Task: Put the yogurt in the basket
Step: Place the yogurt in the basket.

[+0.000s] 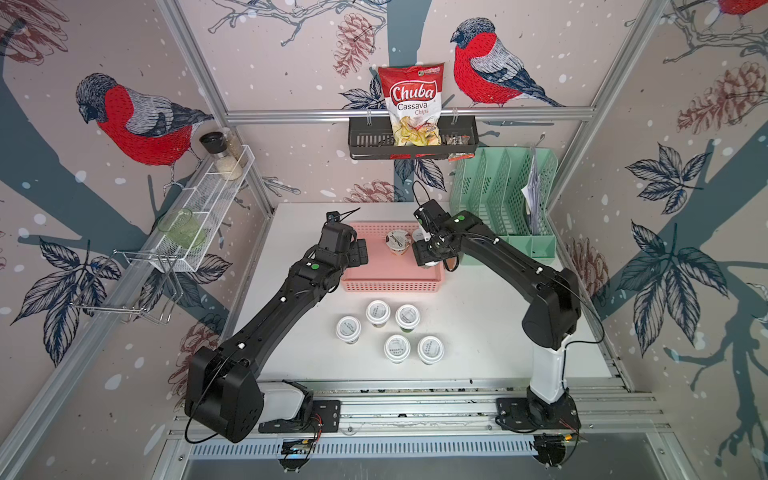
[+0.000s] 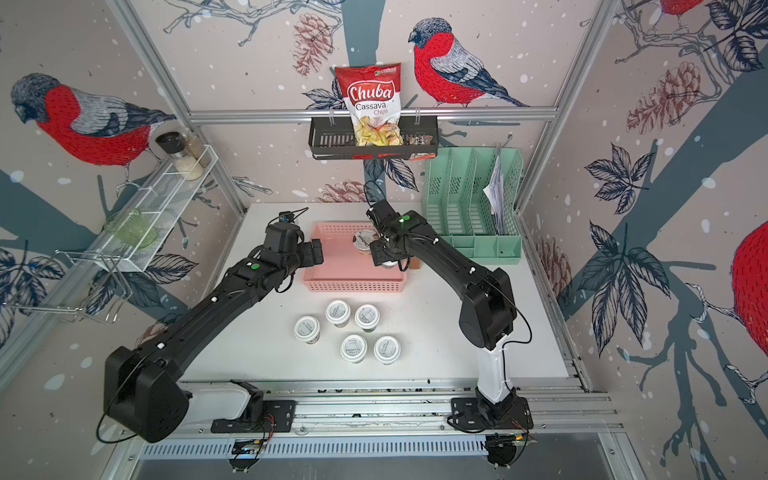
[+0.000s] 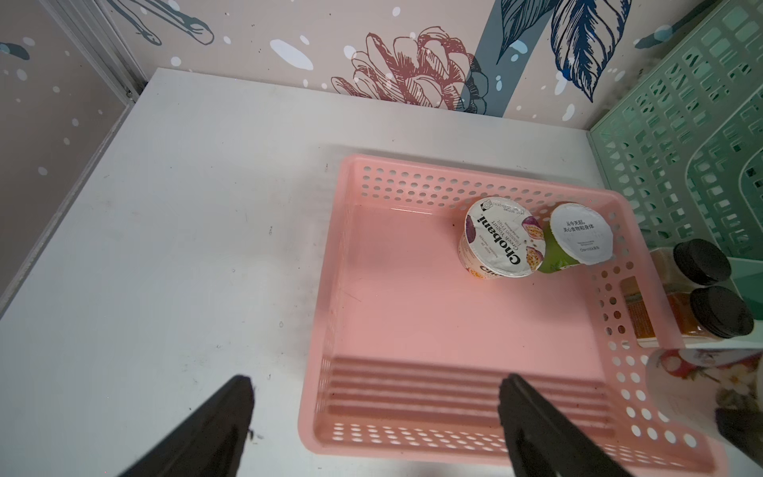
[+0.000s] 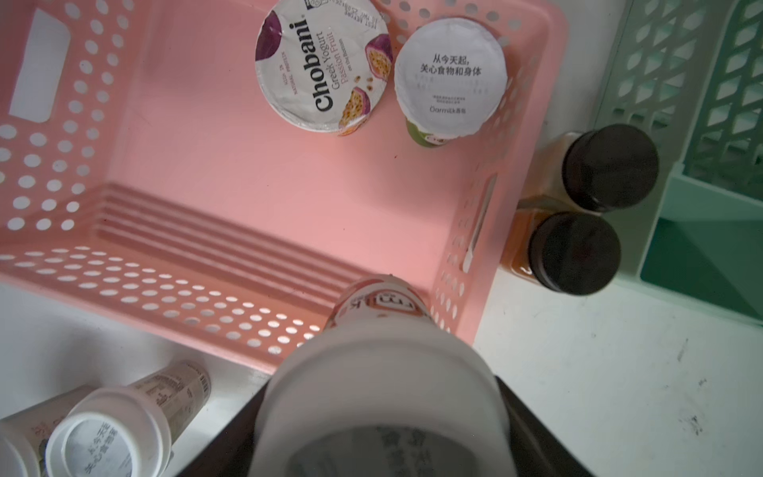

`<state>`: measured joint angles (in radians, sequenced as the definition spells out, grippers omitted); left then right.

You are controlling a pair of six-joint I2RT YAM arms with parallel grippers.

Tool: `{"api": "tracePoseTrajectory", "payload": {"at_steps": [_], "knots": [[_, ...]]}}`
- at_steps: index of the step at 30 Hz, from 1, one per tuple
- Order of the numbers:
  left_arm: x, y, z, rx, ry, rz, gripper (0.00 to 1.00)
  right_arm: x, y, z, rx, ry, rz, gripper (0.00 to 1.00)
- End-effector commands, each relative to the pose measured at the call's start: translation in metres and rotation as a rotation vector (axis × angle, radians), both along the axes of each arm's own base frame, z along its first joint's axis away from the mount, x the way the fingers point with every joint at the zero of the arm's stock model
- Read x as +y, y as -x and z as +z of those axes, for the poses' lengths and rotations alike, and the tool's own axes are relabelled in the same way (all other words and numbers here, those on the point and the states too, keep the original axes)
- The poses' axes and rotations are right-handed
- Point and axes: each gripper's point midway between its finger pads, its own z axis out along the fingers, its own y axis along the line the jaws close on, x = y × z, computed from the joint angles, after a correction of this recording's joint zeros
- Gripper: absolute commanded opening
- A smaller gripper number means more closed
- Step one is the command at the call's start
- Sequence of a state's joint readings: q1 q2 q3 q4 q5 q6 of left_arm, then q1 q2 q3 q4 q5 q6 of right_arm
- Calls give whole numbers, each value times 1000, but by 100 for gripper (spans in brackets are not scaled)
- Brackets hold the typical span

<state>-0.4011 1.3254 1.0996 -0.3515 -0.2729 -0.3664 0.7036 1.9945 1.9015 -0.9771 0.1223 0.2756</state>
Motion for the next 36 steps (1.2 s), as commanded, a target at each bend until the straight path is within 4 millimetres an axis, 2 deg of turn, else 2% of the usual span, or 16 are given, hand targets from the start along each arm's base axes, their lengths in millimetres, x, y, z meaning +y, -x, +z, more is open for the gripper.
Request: {"api": "tracePoseTrajectory", "payload": {"at_steps": [1,10,18,36], "knots": [[3,-3,2,-10,-6,10,96,5,-11,-9,3,13,24,75],[4,-4,1,-5,4,8,96,13,-39,-45,17,50,25,74],[6,-5,0,-2,2,13,96,10,-53,-72,32,82,16,74],[8,-5,-1,-1,-5,20,96,10,-75,-94,27,106,10,75]]}}
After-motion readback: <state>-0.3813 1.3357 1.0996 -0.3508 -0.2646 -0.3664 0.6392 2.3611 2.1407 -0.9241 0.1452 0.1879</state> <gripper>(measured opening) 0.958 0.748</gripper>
